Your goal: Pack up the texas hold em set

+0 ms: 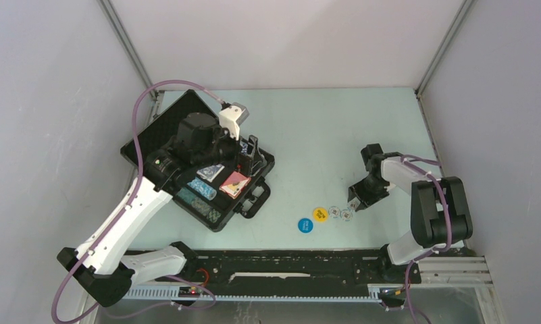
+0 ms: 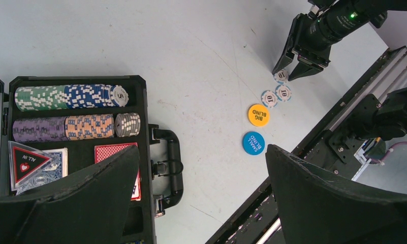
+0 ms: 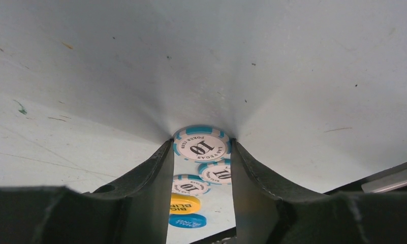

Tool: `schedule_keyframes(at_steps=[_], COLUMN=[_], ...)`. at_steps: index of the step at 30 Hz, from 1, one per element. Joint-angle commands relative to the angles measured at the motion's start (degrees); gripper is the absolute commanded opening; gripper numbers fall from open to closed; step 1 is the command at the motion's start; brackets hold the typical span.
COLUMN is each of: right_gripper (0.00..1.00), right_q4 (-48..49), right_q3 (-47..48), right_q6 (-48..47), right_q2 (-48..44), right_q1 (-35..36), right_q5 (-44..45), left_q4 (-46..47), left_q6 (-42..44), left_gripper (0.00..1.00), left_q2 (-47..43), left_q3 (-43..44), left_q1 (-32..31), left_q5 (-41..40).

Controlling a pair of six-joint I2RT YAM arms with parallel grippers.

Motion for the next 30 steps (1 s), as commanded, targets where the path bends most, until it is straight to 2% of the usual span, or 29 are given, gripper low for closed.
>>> schedule_keyframes(at_steps=[1, 5, 14, 19, 30], right_gripper=[0.38, 0.34, 0.35, 0.37, 0.40], right_q4=[-1.21, -2.31, -6.01, -6.27, -3.97], right_q3=[-0.87, -0.90, -0.06, -0.02, -2.01], right_q6=[2.05, 2.65, 5.19, 8.33, 8.82], right_q2=[-2.31, -4.64, -9.64, -8.97, -6.74], right_q1=[0.58, 1.18, 4.63, 8.79, 9.32], right_q5=[0.09, -0.20, 1.81, 1.68, 1.43], left_q4=[1.15, 1.19, 1.24, 1.24, 1.24], left_q6=[0.35, 0.30, 0.34, 0.29, 0.27], left_gripper=[1.00, 1.00, 1.00, 1.00, 1.00], left_q2=[-0.38, -0.50, -0.92, -1.09, -1.07], left_q3=[-1.11, -1.11, -1.11, -1.11, -1.20], left_q1=[0.24, 0.24, 0.24, 0.24, 0.21], left_q5=[1.39, 1.44, 1.50, 1.61, 1.79])
